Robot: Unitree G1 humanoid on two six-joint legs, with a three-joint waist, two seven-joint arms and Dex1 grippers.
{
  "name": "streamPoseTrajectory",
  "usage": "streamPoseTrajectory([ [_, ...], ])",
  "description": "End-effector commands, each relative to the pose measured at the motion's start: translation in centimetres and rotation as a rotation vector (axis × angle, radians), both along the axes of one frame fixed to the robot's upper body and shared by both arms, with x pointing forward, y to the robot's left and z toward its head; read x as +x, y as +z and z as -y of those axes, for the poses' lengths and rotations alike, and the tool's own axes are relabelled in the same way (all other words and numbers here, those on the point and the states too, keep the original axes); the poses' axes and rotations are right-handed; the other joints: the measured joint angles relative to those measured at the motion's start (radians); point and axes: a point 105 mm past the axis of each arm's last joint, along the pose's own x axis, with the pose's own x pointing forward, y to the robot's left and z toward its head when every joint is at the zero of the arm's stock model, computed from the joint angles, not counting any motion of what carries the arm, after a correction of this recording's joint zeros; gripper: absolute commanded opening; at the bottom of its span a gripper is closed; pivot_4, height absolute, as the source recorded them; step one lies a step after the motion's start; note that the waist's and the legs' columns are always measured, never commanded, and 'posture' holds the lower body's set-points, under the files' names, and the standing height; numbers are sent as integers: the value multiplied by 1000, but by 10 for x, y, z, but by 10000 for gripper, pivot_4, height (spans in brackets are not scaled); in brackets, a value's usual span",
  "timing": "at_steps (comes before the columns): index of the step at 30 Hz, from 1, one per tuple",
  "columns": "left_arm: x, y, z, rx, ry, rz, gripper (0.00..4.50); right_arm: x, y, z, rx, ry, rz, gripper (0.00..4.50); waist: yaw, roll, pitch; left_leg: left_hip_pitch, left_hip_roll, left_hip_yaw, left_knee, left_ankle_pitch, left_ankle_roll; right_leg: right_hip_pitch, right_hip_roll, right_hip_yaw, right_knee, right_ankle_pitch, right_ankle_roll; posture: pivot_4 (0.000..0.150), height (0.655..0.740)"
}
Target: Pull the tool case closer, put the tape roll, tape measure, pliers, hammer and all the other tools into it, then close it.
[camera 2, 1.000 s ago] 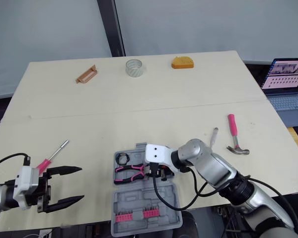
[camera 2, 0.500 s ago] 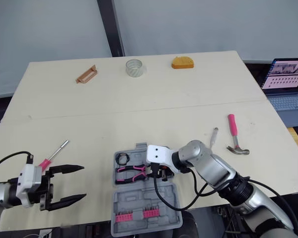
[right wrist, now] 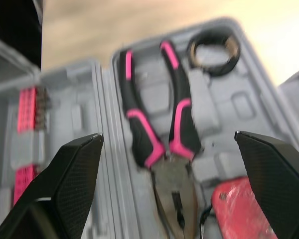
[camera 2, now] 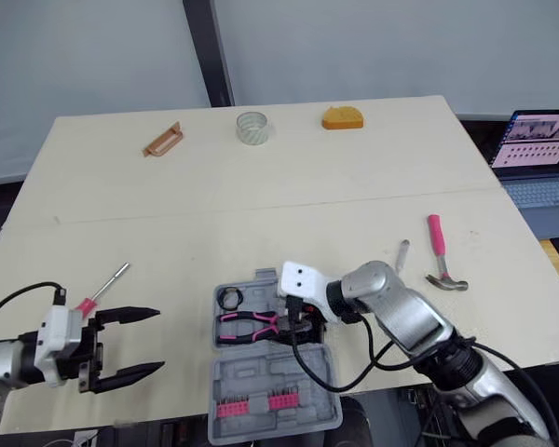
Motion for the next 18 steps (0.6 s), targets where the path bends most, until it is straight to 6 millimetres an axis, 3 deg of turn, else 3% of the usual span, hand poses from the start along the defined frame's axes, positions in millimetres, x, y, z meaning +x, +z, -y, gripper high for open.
streamPoseTrajectory([
  [1, 1, 4, 3, 14, -18, 22, 45000, -4, 9, -8, 116, 14, 2, 31633, 0, 0, 0, 0, 0, 0, 0, 0, 0, 0, 0, 0, 0, 0, 0, 1500, 7400],
  [7, 3, 4, 4, 17, -24, 25, 45000, -3, -8, -10, 187, -13, -39, 367, 0, 0, 0, 1, 0, 1, 0, 0, 0, 0, 0, 0, 1, 0, 0, 1500, 7400],
  [18, 3, 3, 4, 25, -26, 22, 45000, 7, -27, -9, 193, -63, -51, 367, 0, 0, 0, 2, 0, 1, 0, 0, 0, 0, 0, 0, 2, 0, 0, 1500, 7400],
])
